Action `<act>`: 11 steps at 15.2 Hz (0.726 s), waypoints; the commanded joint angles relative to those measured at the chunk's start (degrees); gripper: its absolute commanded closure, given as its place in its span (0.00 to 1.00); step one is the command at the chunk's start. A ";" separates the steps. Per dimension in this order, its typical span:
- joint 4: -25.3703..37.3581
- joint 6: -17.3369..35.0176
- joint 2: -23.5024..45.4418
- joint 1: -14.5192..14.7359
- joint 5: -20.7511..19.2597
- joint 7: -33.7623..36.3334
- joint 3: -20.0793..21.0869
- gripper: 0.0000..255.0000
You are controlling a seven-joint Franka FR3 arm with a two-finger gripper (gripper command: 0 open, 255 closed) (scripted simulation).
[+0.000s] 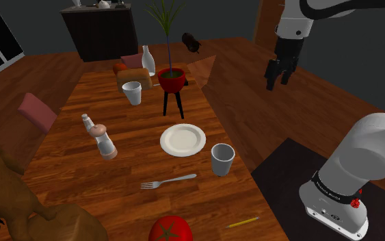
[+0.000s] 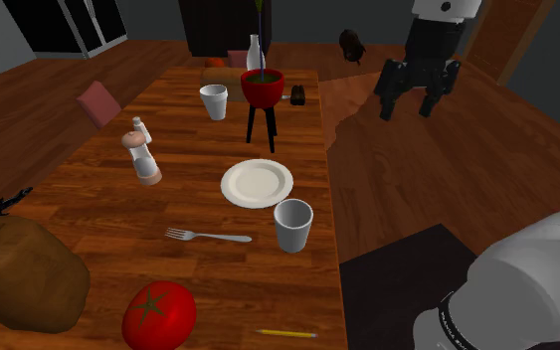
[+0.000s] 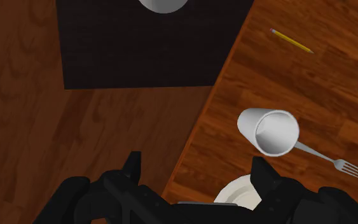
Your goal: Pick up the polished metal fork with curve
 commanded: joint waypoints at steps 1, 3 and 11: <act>0.00 0.00 0.00 0.00 0.00 0.00 0.00 0.00; -0.68 3.47 2.48 1.38 0.79 -0.54 1.15 0.00; -0.93 16.76 14.23 6.54 3.34 -2.74 5.95 0.00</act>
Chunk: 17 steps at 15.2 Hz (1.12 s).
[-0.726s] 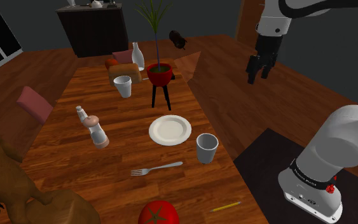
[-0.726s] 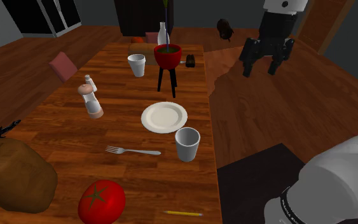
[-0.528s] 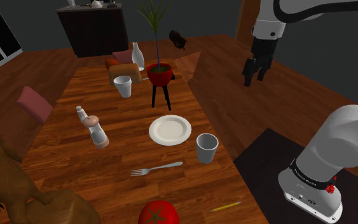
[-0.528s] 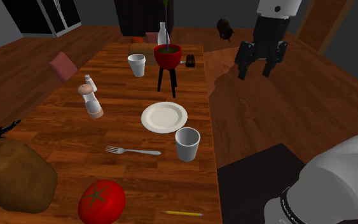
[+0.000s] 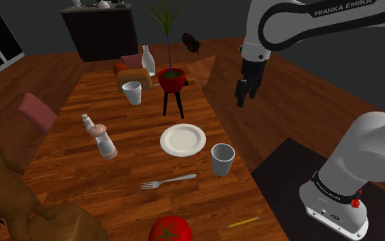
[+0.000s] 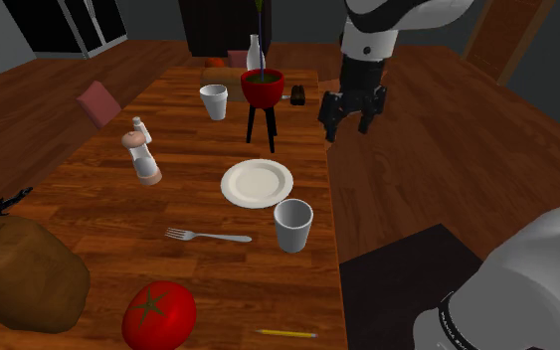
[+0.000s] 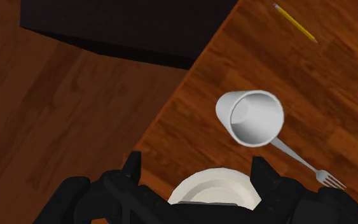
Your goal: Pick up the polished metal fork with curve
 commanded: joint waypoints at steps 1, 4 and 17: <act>0.12 3.48 3.13 1.19 0.45 -0.66 1.17 0.00; 1.18 7.96 8.18 2.87 0.89 -1.35 3.04 0.00; 11.02 23.37 31.49 9.04 -2.49 -1.89 10.77 0.00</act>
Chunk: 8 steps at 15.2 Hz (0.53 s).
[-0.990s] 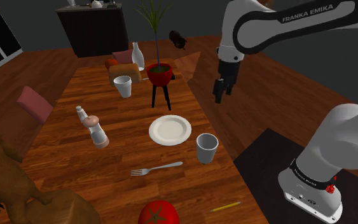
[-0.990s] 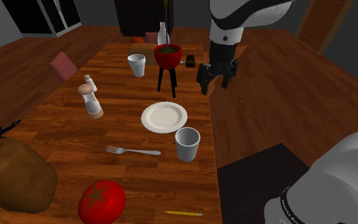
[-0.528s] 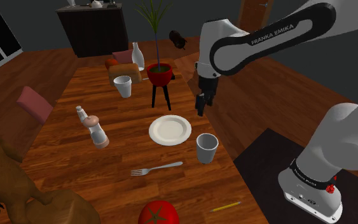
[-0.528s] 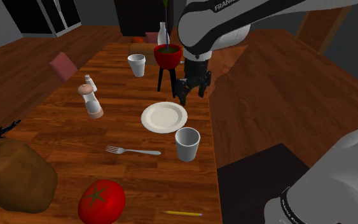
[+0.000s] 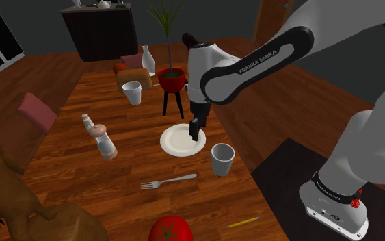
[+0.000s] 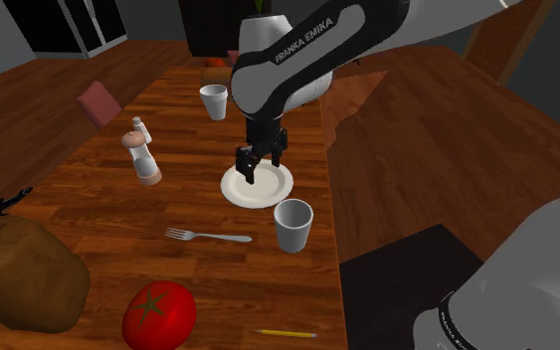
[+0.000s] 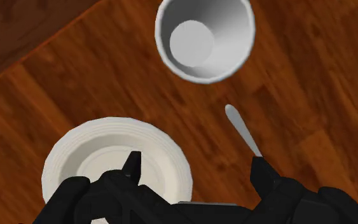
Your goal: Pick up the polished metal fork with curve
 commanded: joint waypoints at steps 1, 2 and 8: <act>2.11 2.21 4.07 0.93 -1.37 0.25 1.01 0.00; 3.22 3.02 5.91 1.45 -2.13 0.45 1.46 0.00; 10.73 6.78 16.95 5.22 -7.51 1.97 3.27 0.00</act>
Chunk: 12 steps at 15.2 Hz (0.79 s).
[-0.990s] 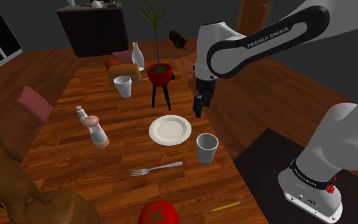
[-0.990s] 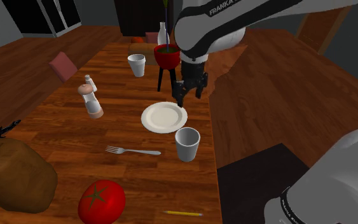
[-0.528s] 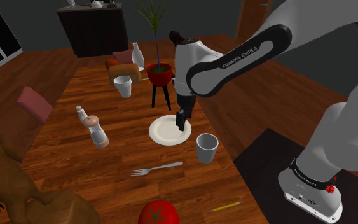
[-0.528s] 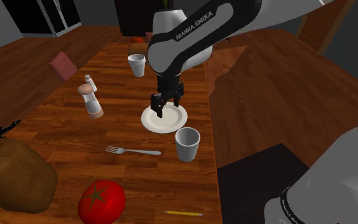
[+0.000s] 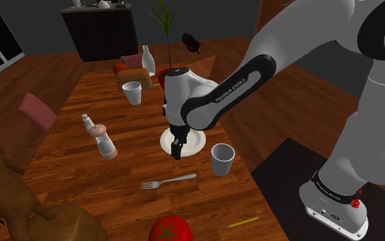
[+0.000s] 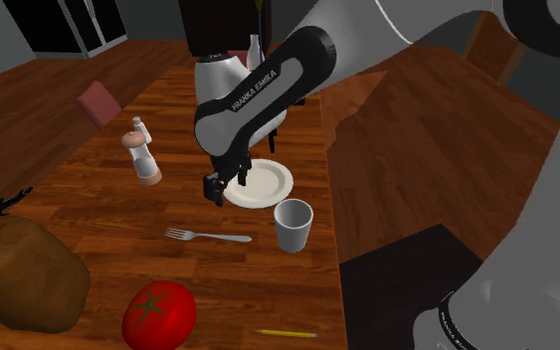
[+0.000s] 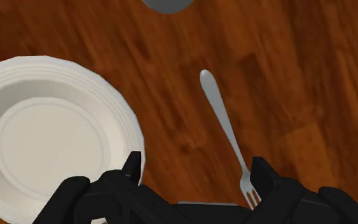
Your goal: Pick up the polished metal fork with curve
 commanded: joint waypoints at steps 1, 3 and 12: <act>3.51 0.54 3.99 1.52 -2.06 0.62 0.38 0.00; 6.41 1.27 7.62 3.15 -3.97 1.07 0.56 0.00; 18.34 2.86 21.16 9.96 -10.42 1.85 0.22 0.00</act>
